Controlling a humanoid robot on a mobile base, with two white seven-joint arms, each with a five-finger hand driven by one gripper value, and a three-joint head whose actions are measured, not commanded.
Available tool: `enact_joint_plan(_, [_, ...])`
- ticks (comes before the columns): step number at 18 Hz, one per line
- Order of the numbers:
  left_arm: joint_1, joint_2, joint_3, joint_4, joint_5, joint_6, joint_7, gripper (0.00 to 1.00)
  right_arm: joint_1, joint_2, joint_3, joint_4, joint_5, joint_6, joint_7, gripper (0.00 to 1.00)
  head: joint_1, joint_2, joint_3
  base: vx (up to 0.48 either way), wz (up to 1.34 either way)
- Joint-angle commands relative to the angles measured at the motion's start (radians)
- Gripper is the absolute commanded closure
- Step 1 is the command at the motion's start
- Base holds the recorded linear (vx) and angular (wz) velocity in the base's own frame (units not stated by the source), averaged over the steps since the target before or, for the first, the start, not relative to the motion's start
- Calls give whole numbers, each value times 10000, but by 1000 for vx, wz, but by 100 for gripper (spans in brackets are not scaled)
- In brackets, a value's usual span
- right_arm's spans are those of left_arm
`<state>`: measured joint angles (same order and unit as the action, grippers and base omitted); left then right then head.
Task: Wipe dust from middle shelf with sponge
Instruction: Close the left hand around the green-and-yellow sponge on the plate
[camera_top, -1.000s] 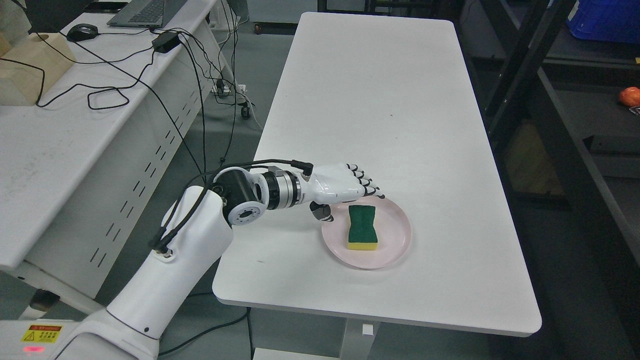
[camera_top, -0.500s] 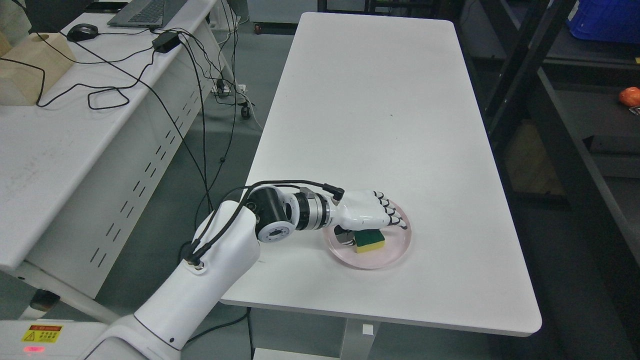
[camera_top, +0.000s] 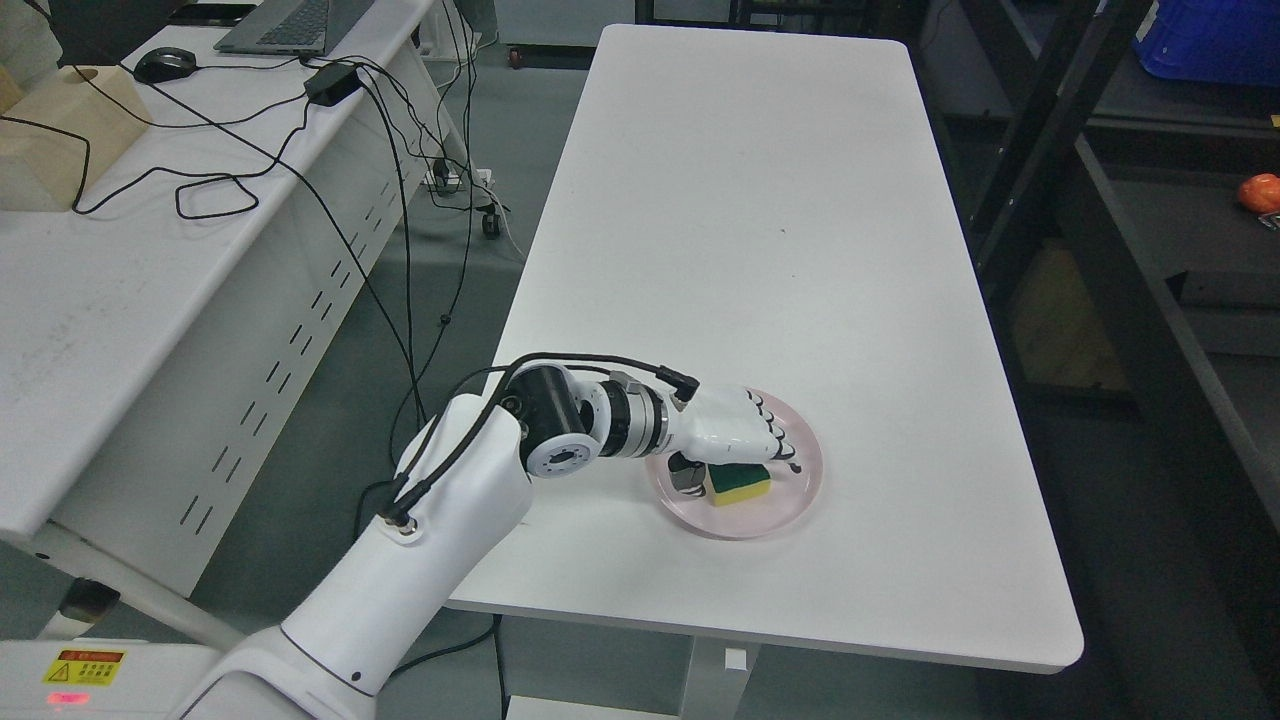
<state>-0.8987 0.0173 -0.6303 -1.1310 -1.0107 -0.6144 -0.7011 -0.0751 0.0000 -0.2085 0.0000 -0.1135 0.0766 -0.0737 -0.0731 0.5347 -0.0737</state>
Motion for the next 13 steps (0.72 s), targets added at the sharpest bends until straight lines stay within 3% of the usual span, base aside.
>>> enact_joint_plan(1, [-18,118,627,-134,-33,116,-76,24,0,-175,-1,-174,0,1,1,0,0,0,0,0,0])
enact_joint_plan(13, [90,195,734,817,-110,314,-45,32,0,-175,-1,-174,0,1,1,0,0,0,0,0,0])
